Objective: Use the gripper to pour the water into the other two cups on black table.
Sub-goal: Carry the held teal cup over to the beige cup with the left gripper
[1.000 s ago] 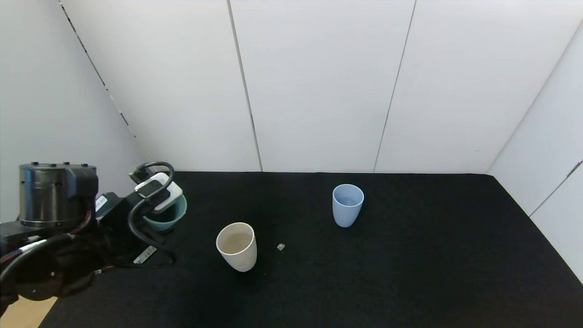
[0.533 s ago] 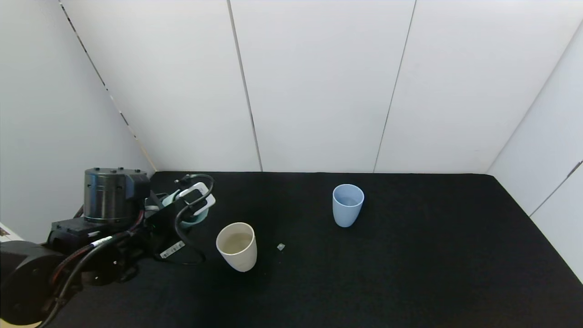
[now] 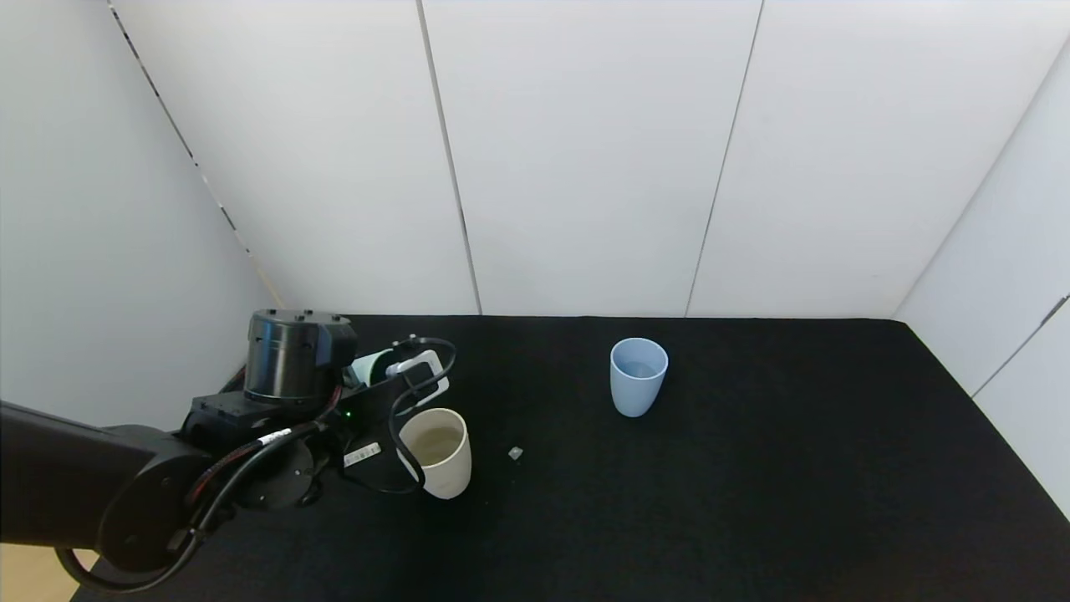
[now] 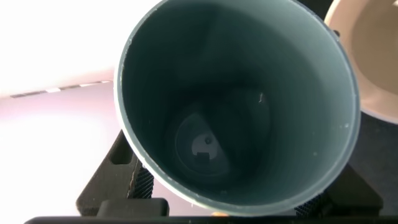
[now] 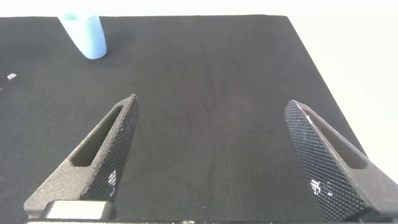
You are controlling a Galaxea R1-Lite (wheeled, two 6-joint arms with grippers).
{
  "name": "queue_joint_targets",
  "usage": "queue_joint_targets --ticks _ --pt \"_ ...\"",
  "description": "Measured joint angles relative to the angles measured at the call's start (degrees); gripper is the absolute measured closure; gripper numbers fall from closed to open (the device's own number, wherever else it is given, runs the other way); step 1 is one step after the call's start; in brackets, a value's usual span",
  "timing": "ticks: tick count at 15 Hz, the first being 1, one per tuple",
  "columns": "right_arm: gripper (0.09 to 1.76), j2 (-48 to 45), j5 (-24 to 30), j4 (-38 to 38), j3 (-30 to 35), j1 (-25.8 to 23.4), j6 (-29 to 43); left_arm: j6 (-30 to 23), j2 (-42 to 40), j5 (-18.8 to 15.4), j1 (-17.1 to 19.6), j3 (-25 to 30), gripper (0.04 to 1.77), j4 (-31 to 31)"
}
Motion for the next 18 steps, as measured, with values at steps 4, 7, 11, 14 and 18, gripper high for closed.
queue_joint_targets --ticks 4,7,11,14,18 --pt "0.14 0.0 0.0 0.0 0.0 0.0 0.0 5.9 1.0 2.4 -0.7 -1.8 0.64 0.0" --pt "0.14 0.0 0.0 0.0 0.0 0.0 0.0 10.7 1.2 3.2 -0.8 -2.5 0.64 -0.1" --pt "0.14 0.0 0.0 0.0 0.0 0.0 0.0 17.6 1.2 4.1 -0.7 -3.9 0.64 -0.1" --pt "0.14 0.0 0.0 0.0 0.0 0.0 0.0 22.3 1.0 4.4 -0.7 -5.3 0.64 -0.1" --pt "0.14 0.0 0.0 0.0 0.0 0.0 0.0 27.2 0.8 4.5 -0.6 -6.0 0.64 -0.1"
